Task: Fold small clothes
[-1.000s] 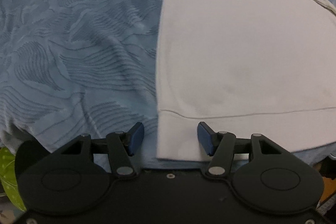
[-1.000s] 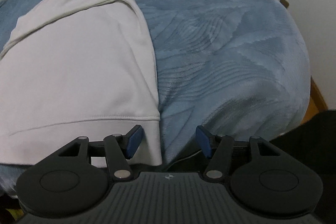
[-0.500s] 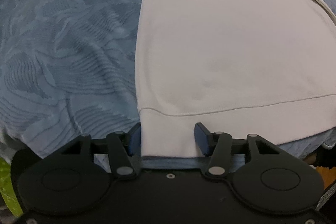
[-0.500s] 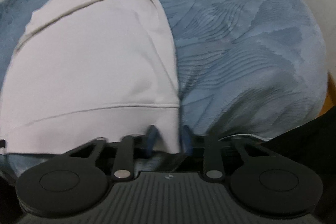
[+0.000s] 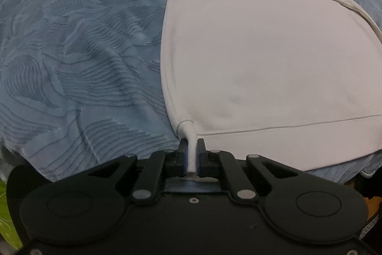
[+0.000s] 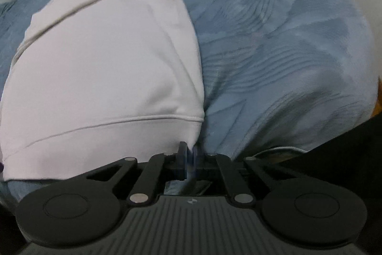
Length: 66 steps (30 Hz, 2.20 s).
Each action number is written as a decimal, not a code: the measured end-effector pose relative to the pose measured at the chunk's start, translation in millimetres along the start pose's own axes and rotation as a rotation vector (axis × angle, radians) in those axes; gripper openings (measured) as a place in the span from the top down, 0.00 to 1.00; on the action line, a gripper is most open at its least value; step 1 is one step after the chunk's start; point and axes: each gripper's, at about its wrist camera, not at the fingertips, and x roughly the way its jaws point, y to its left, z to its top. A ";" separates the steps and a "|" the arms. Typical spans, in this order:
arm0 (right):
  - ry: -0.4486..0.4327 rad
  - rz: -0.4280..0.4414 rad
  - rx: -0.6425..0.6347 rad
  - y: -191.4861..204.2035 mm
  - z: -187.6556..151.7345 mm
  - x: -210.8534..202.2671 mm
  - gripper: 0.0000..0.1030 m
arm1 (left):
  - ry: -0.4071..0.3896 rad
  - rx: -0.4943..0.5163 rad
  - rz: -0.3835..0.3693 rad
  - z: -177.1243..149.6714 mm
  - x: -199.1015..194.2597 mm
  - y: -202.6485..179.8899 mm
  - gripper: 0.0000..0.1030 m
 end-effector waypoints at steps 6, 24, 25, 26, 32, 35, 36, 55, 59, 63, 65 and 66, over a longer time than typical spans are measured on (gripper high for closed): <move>-0.075 -0.027 -0.040 8.9 4.1 -27.2 0.97 | -0.060 -0.059 -0.006 3.6 -27.0 8.6 0.97; -0.398 0.040 -0.220 81.8 199.6 -31.2 0.98 | -0.345 -0.132 0.079 189.1 -30.7 -7.8 0.98; -0.434 0.043 -0.229 89.4 221.8 -28.2 0.98 | -0.394 -0.136 0.079 217.2 -33.0 -10.1 0.98; -0.474 0.067 -0.230 95.8 246.6 -24.4 0.98 | -0.432 -0.132 0.084 242.2 -35.3 -12.8 0.97; -0.653 0.087 -0.050 76.7 327.0 22.5 0.67 | -0.643 -0.203 0.076 324.1 -24.3 -2.8 0.52; -0.567 0.051 -0.111 64.5 323.9 55.0 0.67 | -0.566 -0.167 0.041 320.0 8.6 8.7 0.52; -0.559 0.015 -0.147 63.5 320.3 65.8 0.67 | -0.527 -0.157 0.049 317.8 21.9 11.3 0.52; -0.266 -0.028 -0.356 64.5 262.0 128.7 0.29 | -0.088 -0.062 -0.123 245.1 97.5 15.1 0.44; -0.245 0.089 -0.319 61.0 255.4 122.1 0.33 | -0.114 -0.048 -0.117 240.8 97.2 4.0 0.41; -0.203 0.098 -0.392 74.1 249.5 138.3 0.44 | -0.116 0.016 -0.102 233.9 104.1 -11.4 0.48; -0.203 0.133 -0.351 72.8 249.0 139.6 0.80 | -0.128 -0.006 -0.110 233.0 100.7 -11.6 0.59; -0.212 0.135 -0.340 74.1 248.8 134.2 0.83 | -0.137 -0.025 -0.114 233.9 98.8 -8.9 0.89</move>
